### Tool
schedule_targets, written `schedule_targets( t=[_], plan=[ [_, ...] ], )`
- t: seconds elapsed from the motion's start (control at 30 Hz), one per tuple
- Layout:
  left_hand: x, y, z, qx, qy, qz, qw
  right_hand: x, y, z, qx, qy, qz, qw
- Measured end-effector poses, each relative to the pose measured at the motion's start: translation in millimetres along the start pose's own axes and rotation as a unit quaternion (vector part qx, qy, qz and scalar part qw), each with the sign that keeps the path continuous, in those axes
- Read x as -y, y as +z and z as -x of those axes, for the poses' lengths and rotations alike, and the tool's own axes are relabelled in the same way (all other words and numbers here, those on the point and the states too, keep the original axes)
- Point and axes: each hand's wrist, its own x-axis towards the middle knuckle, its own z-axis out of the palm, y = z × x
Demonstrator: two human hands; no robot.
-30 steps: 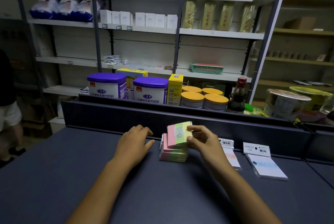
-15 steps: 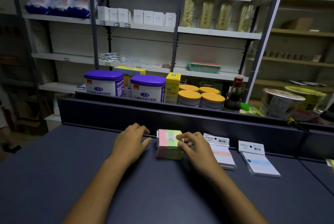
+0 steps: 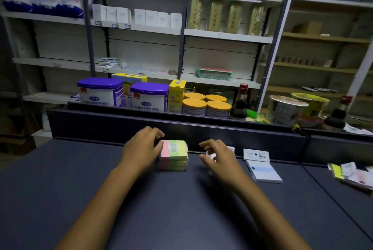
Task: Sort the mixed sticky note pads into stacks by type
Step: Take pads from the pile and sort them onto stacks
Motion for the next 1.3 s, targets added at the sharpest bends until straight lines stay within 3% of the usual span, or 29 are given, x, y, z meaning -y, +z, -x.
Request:
schedule_targets(
  t=[0.17, 0.33, 0.87, 1.03, 1.3],
  plan=[
    [-59.7, 5.5, 14.1, 0.058, 0.058, -0.013, 0.997, -19.2, -52.7, 30.8, 0.049, 0.018, 0.144, 0.988],
    [-130.6, 11.5, 29.8, 0.068, 0.086, -0.001, 0.994, -45.5, -112.7, 78.3, 0.050, 0.043, 0.216, 0.974],
    [-399.9, 70.6, 136.3, 0.147, 0.165, 0.024, 0.975, -169.9, -322.0, 293.4, 0.046, 0.196, 0.256, 0.946],
    [-458.1, 87.8, 153.4, 0.175, 0.180, 0.026, 0.968, -189.3, -364.1, 333.6, 0.026, 0.220, 0.275, 0.936],
    [-514.2, 112.6, 146.8, 0.160, 0.189, 0.049, 0.968, -219.5, -400.9, 352.9, -0.001, 0.235, 0.269, 0.934]
  ],
)
